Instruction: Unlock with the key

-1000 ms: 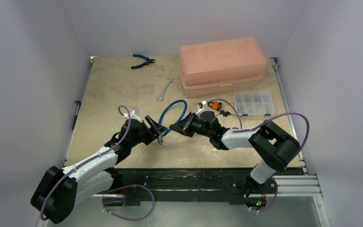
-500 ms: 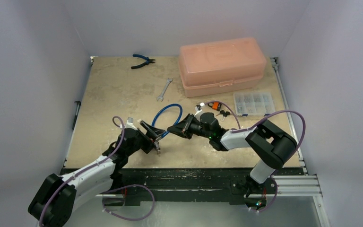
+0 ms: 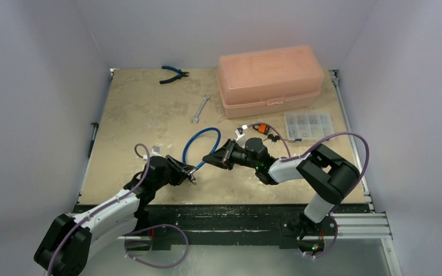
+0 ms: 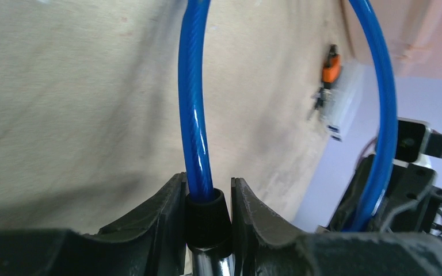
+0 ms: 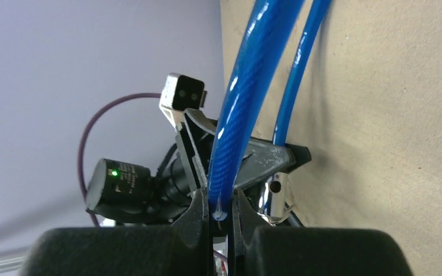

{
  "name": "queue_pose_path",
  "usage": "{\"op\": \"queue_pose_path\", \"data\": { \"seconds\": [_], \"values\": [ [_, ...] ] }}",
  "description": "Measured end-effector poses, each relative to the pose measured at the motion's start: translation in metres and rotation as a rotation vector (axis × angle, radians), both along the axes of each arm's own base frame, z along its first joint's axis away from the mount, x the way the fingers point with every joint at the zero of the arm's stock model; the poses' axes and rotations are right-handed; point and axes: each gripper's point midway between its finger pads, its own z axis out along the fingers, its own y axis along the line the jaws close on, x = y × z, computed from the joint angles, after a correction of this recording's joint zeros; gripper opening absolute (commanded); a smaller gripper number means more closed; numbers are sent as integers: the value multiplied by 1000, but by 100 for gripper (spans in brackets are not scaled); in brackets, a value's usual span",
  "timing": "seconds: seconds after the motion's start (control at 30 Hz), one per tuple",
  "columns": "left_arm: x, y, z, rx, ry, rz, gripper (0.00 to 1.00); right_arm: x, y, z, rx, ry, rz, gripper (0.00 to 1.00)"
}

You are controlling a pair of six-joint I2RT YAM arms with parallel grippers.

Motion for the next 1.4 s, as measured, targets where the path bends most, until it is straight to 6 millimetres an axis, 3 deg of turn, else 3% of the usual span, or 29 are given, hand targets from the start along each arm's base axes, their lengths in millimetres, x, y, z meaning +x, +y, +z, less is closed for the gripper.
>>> {"op": "queue_pose_path", "data": {
  "seconds": [0.1,0.23,0.4,0.63,0.9,1.17,1.3,1.4],
  "values": [
    [0,9,-5,90,38,9,0,-3,0,-7,-13,-7,33,0],
    [8,24,3,216,25,21,0,-3,-3,-22,-80,-24,62,0],
    [17,52,18,395,0,58,0,15,2,-27,-219,-118,96,0],
    [24,94,30,619,13,148,0,49,27,-16,-324,-268,155,0],
    [20,153,20,844,134,319,0,77,51,-58,-445,-246,222,0],
    [14,185,13,929,205,418,0,103,77,-74,-486,-237,265,0],
    [14,197,14,955,215,465,0,112,91,-73,-476,-246,288,7],
    [13,206,14,964,229,499,0,117,99,-75,-468,-247,299,23]
  ]
}}
